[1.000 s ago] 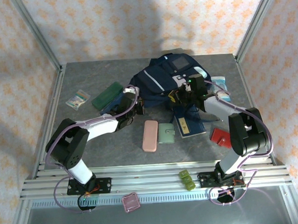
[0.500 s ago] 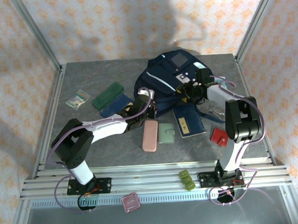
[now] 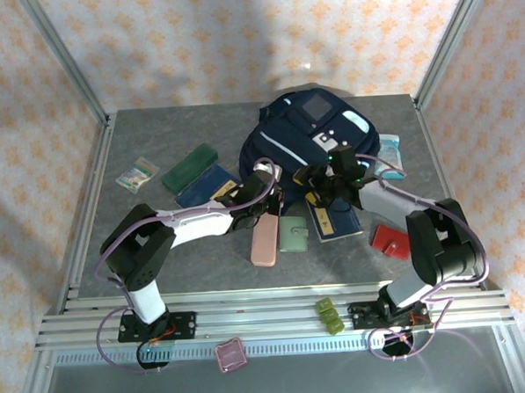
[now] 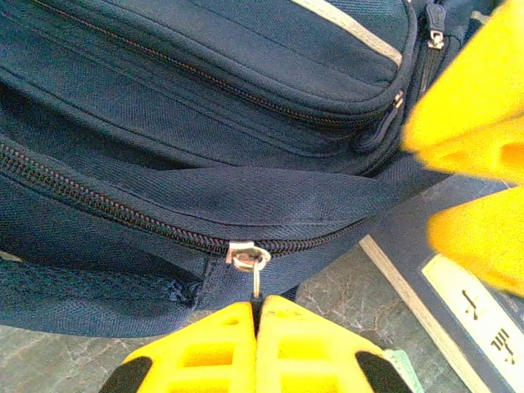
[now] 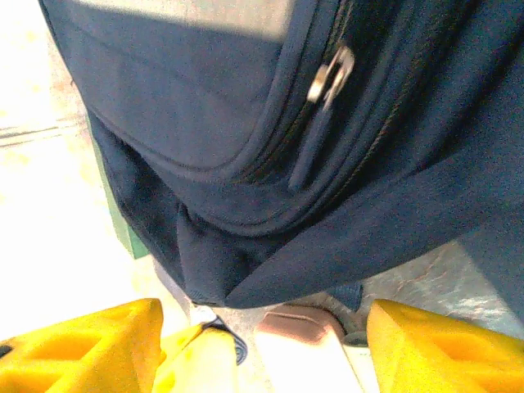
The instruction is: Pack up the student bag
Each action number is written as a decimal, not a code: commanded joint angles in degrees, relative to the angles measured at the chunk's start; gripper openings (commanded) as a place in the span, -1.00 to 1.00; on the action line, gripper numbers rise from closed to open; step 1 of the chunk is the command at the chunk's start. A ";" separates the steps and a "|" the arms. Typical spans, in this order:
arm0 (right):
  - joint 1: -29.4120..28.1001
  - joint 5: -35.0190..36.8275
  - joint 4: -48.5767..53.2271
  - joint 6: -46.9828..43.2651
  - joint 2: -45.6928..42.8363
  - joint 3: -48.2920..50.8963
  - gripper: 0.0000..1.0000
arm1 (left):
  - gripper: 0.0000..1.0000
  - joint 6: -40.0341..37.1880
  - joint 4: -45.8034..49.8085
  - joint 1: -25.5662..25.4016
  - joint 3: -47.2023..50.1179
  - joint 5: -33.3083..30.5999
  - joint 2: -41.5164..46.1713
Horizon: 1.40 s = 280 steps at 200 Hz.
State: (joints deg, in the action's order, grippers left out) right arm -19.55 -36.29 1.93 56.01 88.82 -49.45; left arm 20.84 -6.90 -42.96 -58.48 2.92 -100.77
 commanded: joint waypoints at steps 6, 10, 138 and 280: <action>-0.75 -0.40 -7.86 5.00 3.12 -1.13 0.31 | -1.00 -1.75 1.40 -1.25 -2.02 1.40 -0.83; -0.88 -0.29 -8.15 5.13 3.82 -1.64 0.31 | -1.00 -1.91 1.49 -1.34 -2.14 1.31 -0.71; 4.04 3.68 -6.29 2.56 3.48 -2.61 -1.00 | -1.00 -1.71 7.27 7.54 -0.32 -11.33 -0.68; 7.51 4.55 8.17 -15.48 9.41 -22.16 -1.00 | -1.00 2.01 6.70 -0.68 7.03 -6.85 10.80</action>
State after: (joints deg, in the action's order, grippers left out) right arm -14.94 -39.40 13.45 46.94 96.51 -65.58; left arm 20.71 -2.22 -40.93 -51.66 -4.75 -90.89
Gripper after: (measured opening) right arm 0.043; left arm 0.046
